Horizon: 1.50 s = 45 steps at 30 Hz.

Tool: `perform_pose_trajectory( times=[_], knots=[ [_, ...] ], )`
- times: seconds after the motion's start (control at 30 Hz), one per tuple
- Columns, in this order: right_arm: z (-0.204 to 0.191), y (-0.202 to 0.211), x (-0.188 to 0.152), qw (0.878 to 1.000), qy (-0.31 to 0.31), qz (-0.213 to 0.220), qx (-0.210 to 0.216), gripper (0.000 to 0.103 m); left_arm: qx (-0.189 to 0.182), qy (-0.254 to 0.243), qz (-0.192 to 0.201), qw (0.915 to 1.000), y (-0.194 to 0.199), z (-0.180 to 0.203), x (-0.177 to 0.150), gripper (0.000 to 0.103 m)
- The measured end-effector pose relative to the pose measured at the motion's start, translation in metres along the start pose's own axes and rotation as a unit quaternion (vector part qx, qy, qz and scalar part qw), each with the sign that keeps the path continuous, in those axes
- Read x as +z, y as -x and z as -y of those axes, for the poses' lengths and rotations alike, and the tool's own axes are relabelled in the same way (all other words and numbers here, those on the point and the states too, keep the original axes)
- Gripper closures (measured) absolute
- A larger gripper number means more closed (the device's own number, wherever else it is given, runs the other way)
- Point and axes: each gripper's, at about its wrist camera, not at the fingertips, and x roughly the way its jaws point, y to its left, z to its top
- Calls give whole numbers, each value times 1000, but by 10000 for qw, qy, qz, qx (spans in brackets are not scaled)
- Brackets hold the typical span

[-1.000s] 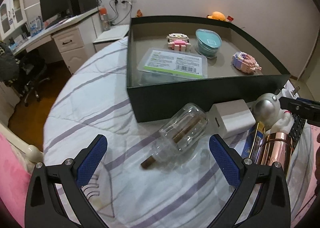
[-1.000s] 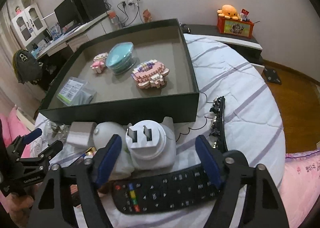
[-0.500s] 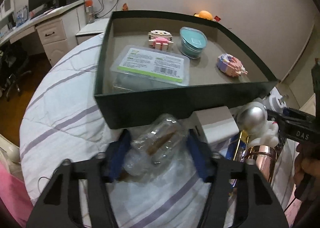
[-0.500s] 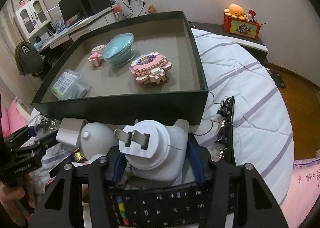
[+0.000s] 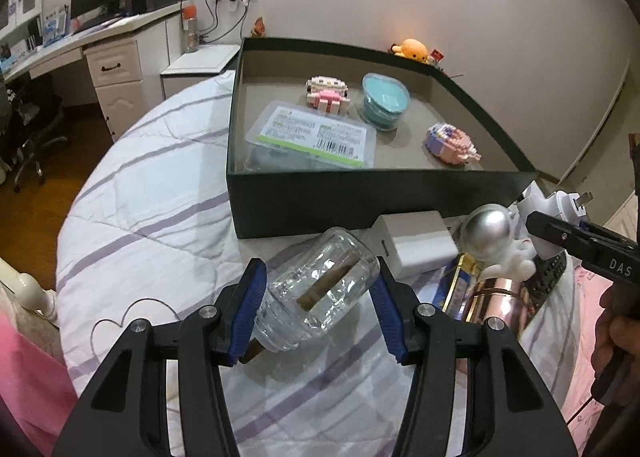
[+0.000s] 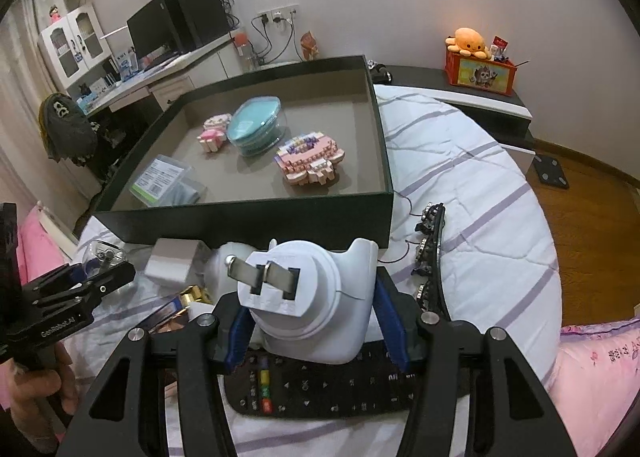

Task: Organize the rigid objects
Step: 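Carry the glass bottle and white plug into the green box and open both grippers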

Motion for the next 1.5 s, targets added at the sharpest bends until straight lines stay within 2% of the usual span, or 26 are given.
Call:
perform_pose_trajectory(
  times=[0.17,0.43,0.7,1.0,1.17,1.4,1.5],
  knots=[
    [-8,17,4,9998,21,172,114,48,-12,-94,170,9998,20,5,11,50],
    [-27,35,31,9981,226,478,303,48,-42,-171,453,9988,36,14,52,50],
    [-39,20,77,9967,354,605,419,48,-11,-186,741,9971,22,28,106,50],
    [-28,-41,113,9987,266,261,354,48,5,-101,625,9980,-29,36,137,50],
    [-23,-70,116,9993,231,-7,285,47,65,-80,456,9989,-54,34,140,50],
    [-28,-91,112,9990,335,-289,92,47,227,-84,257,9994,-70,31,138,48],
    [-30,-95,111,9987,392,-340,19,40,362,-100,296,9989,-67,30,136,39]
  ],
)
